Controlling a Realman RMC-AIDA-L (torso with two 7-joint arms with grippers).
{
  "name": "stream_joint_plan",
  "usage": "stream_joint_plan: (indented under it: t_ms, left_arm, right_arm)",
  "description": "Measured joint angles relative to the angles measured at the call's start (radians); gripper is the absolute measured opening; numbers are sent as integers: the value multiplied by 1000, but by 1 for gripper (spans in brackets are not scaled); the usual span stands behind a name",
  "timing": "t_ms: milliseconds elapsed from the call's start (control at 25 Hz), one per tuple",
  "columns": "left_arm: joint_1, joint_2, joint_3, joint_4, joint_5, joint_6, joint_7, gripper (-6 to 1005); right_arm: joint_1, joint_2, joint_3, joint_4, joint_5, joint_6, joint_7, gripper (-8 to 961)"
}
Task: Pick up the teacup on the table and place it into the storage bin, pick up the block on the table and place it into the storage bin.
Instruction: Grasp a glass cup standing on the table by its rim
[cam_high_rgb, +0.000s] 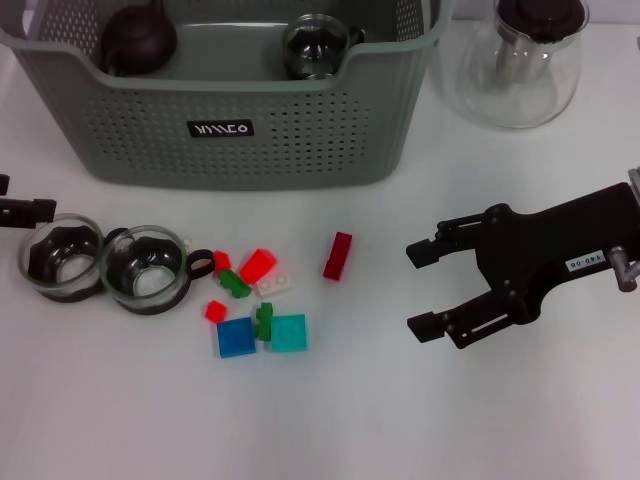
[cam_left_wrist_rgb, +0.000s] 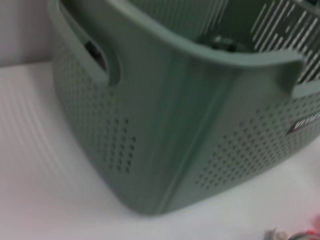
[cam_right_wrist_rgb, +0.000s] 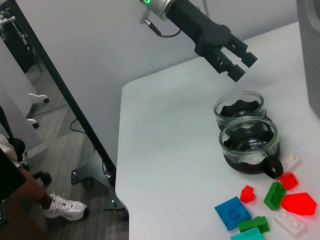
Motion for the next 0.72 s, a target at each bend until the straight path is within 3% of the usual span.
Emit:
stream_joint_plan:
  t_ms: [120, 360, 520, 720]
  left_arm:
    - [-40, -23, 13, 32, 108, -17, -9, 840]
    - [-79, -96, 138, 108, 305, -102, -50, 838]
    - [-73, -96, 235, 101, 313, -131, -95, 830]
    - [-79, -88, 280, 73, 314, -132, -119, 820]
  right_arm:
    - [2, 1, 2, 2, -1, 1, 4, 930]
    - [21, -1, -4, 40, -2, 15, 5, 930]
    - [37, -1, -10, 63, -25, 31, -2, 930]
    - [60, 1, -16, 92, -62, 59, -3, 930]
